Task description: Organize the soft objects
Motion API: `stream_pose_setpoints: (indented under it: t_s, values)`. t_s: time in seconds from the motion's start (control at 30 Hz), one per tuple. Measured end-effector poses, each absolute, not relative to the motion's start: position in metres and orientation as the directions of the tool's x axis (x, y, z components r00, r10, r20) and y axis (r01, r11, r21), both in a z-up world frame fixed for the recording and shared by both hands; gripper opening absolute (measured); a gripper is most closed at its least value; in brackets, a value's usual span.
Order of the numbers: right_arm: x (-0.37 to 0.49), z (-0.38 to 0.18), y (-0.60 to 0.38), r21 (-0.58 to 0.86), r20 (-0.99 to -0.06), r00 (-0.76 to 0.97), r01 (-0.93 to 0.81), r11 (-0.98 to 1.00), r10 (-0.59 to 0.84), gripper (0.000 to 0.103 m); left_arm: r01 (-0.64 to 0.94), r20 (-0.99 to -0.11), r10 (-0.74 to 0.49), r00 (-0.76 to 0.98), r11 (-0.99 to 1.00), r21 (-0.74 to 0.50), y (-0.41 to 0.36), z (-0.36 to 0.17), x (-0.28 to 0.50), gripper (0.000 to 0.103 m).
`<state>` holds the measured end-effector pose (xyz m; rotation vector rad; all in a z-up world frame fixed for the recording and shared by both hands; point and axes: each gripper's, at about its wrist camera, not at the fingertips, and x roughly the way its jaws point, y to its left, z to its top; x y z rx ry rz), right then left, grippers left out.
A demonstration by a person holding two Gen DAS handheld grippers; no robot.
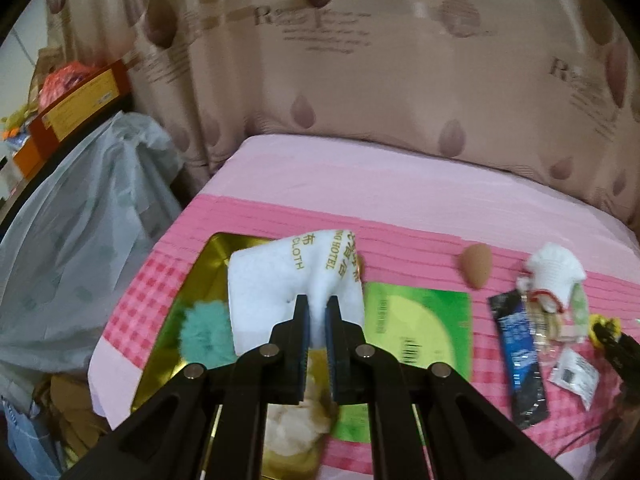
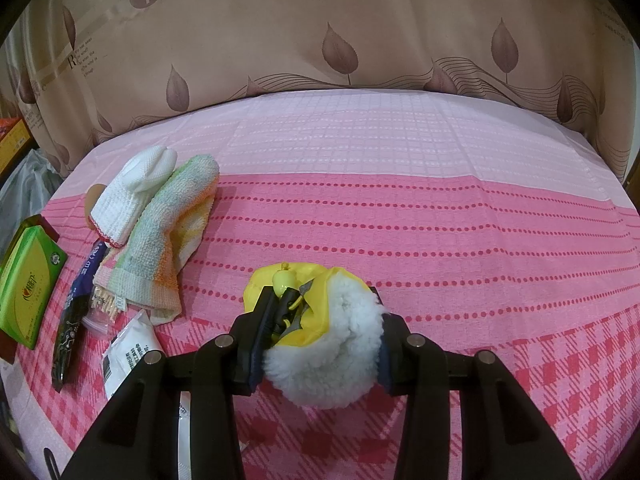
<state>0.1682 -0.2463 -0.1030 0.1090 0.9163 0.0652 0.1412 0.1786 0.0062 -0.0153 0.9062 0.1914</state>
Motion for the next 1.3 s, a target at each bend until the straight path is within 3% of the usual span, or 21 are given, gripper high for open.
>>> stream_pose_setpoints:
  t_s: [0.47,1.3]
  values:
    - [0.168,-0.103,-0.246,0.119,-0.788,0.607,-0.01,0.993,0.101,0.04,-0.238,-0.813,0.217,0.54,0.966,0.099,0.224,-0.028,0.158,0.007]
    - [0.169,-0.102,-0.247,0.114,-0.79,0.606,-0.011,0.993,0.097,0.041,-0.19,-0.862,0.21,0.461,0.972,0.135,0.23,-0.076,0.189,0.011]
